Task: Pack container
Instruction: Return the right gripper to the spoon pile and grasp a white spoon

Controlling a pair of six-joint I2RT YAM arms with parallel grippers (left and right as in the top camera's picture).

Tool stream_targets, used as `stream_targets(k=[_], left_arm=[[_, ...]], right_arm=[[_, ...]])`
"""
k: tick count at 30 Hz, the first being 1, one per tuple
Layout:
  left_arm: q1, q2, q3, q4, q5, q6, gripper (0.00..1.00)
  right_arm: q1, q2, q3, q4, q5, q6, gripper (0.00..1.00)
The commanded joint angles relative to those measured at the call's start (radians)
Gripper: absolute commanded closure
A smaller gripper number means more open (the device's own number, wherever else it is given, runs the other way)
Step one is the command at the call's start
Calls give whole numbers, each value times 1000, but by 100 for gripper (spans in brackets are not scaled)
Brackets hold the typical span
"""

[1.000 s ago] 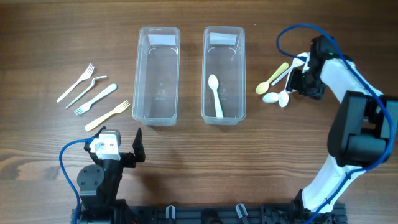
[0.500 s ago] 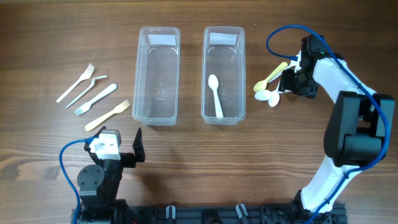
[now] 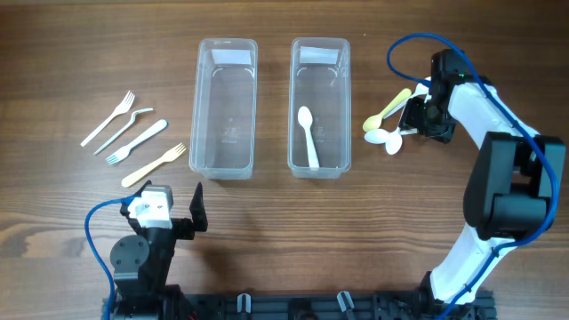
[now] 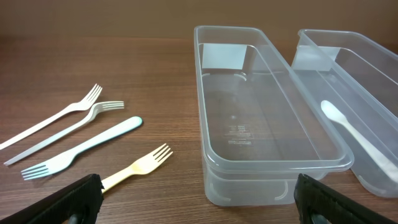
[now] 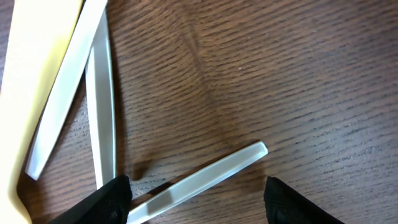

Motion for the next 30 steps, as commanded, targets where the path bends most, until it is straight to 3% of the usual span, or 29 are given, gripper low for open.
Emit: stream_targets(k=[1,9,11,15,30], left_arm=[[-4,-7,-5,4,16,19,0],[-4,-7,-5,4,16,19,0],[-4,-7,-5,4,16,19,0],[-4,-7,-5,4,16,19,0],[-4,-7,-5,4,16,19,0]], right_arm=[[4,-35,7,8,21,96,32],[4,-145,8,67,-17,71,32],[4,-152,8,86,-82,18,38],[5,-145,7,87,-104,14,58],[22,-51,-4,134,-116,-27,56]])
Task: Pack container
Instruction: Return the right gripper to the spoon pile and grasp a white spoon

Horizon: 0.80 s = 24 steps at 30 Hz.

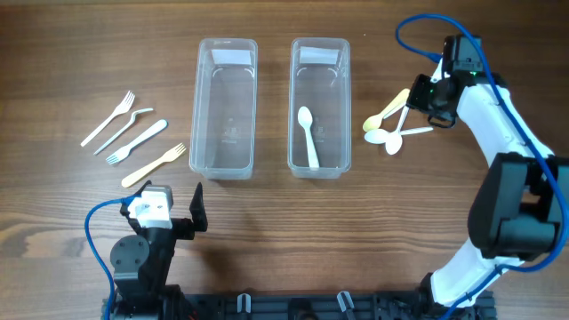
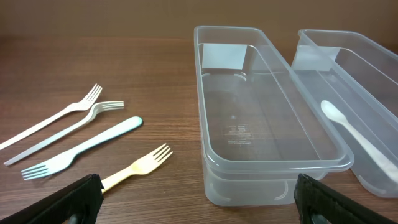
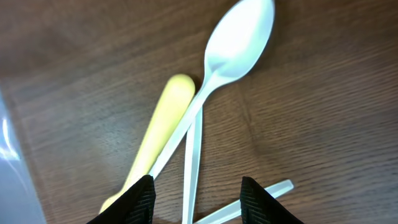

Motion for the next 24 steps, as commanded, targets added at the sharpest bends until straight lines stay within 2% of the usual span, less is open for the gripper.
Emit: stream_targets(k=[1,6,20,21,23,24], left_arm=[[-4,-7,-5,4,16,19,0],[-4,-7,-5,4,16,19,0],[-4,-7,-5,4,16,19,0],[-4,-7,-5,4,16,19,0],[-4,-8,-5,4,16,19,0],[-4,-7,-5,4,16,19,0]], right_arm=[[26,69,-3,5,-34,-43,54],[65,129,-3,12,-43,-65,48],[77,146,-3,-17,6,-35,49],[77,146,-3,-19,6,-35,50],[77,146,-3,-29,7,-35,63],[77,146,-3,-37,14,-34,65]])
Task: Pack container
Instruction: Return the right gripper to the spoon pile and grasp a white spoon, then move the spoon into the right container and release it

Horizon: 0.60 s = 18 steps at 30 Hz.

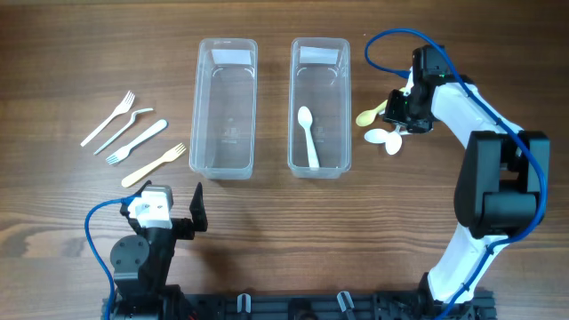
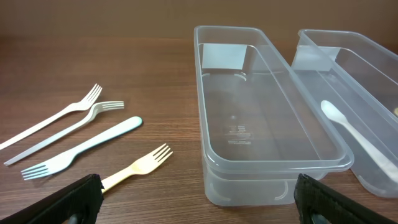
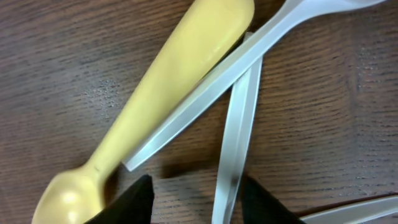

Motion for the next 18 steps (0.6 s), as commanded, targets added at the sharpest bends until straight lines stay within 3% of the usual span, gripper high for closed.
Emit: stream_targets(k=[1,8,10,14,18], left_arm=[[-4,-7,-5,4,16,19,0],[-4,-7,-5,4,16,19,0],[-4,-7,-5,4,16,19,0],[-4,-7,-5,4,16,19,0],[-4,-7,-5,4,16,19,0]], right_arm=[[1,23,-3,-28,45,10,66],[1,23,-3,-49,84,3,67],[1,23,-3,-49,98,3,81],[1,23,-3,-50,101,4,96],[1,16,5,-66,154,16,96]])
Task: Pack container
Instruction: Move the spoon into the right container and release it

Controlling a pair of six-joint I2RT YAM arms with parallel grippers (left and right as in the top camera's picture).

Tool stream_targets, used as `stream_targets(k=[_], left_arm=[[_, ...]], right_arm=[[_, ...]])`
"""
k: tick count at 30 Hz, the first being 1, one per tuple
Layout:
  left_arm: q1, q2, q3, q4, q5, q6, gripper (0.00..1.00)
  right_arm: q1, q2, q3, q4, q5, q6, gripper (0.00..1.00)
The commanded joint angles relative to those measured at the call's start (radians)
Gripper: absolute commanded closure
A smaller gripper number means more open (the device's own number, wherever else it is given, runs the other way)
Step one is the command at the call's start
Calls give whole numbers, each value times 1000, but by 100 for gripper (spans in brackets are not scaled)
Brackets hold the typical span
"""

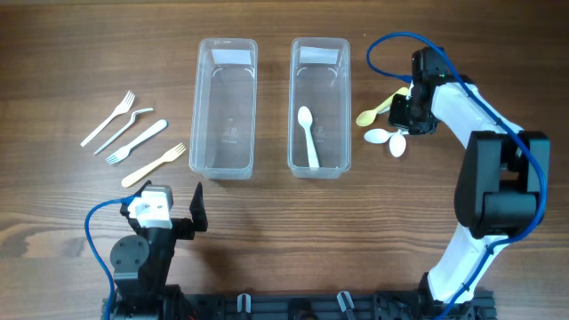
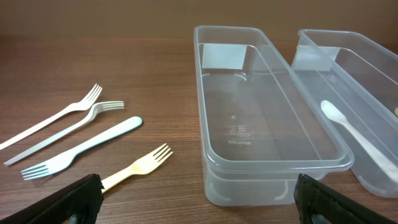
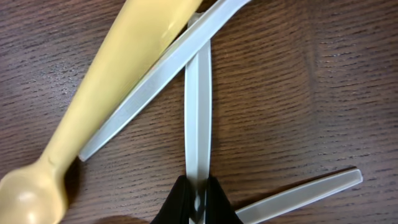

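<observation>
Two clear plastic containers stand side by side: the left container [image 1: 226, 105] holds nothing, the right container [image 1: 319, 53] holds one white spoon [image 1: 308, 133]. Right of it lie a yellow spoon [image 3: 99, 106] and white spoons [image 1: 391, 139]. My right gripper [image 3: 198, 200] is down among them, shut on the handle of a white spoon [image 3: 198, 106]. Several forks [image 1: 132, 135], white, pale blue and yellow, lie left of the containers. My left gripper [image 2: 196, 202] is open and hovers low near the front edge, with nothing between its fingers.
Blue cables loop off both arms. The left arm's base sits at the front left of the wooden table [image 1: 311, 222]. The right arm reaches from the front right up to the spoons.
My right gripper has shut on a white spoon's handle, which before lay between its open fingers. The left arm has not moved.
My right gripper was open low over the spoon handles, then higher with the whole pile in view. It then came down open over the crossed handles, and now it grips one white handle. The left arm stayed still throughout.
</observation>
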Motion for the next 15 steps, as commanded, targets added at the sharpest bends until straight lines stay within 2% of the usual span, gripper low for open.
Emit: stream_targets(k=[1,8,12,15], left_arm=[[-4,-7,-5,4,16,19,0],[-4,-7,-5,4,16,19,0],[-4,-7,-5,4,16,19,0],[-4,-7,-5,4,16,19,0]], right_arm=[[1,9,14,-34,101,21,96],[18,-175,175,-156,84,-32,96],[93,-299,213,-117,-37,-100,96],[189,-324,212,-60,-169,-133,96]])
